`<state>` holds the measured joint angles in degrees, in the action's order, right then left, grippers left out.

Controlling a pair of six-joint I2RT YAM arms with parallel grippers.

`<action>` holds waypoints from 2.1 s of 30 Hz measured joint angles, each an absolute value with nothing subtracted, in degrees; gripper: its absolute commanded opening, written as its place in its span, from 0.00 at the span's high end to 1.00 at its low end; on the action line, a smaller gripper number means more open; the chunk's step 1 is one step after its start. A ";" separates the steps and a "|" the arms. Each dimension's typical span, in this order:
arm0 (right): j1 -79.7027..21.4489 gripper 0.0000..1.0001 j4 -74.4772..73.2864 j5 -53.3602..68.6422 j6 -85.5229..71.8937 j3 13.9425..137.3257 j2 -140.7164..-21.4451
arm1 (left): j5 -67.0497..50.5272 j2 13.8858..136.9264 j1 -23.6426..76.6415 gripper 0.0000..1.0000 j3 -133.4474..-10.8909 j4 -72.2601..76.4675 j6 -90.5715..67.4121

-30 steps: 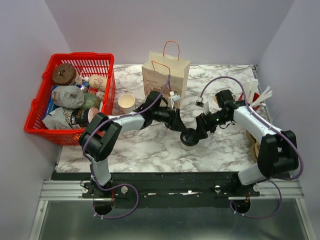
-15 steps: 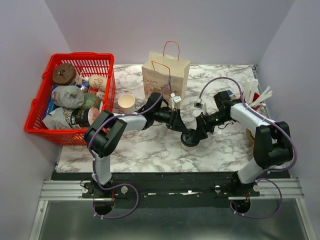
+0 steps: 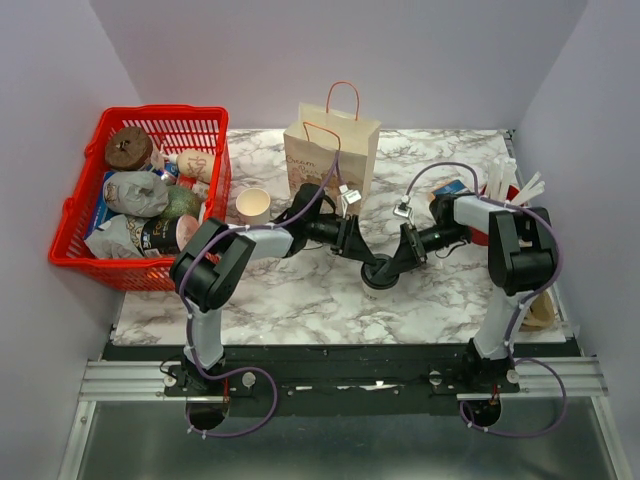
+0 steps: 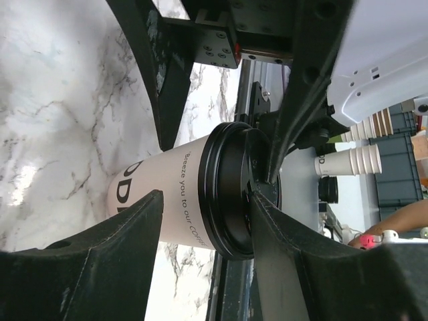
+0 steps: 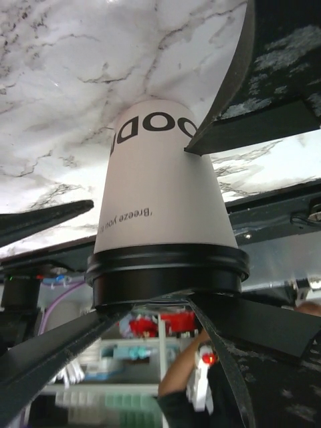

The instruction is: Pack the takeout coffee

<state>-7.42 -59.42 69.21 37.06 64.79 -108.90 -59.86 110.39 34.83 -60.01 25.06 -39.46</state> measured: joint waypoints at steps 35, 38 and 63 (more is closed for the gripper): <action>-6.04 0.18 -52.36 69.82 24.23 62.89 -109.30 | -62.50 112.73 33.87 0.37 -56.12 37.32 -45.36; -6.02 0.14 -51.96 69.87 23.51 62.59 -109.27 | -62.65 112.95 33.93 0.34 -56.01 38.76 -45.91; -5.52 0.02 -51.00 67.59 28.77 66.32 -102.52 | -57.76 103.07 31.55 0.27 -52.97 35.77 -46.28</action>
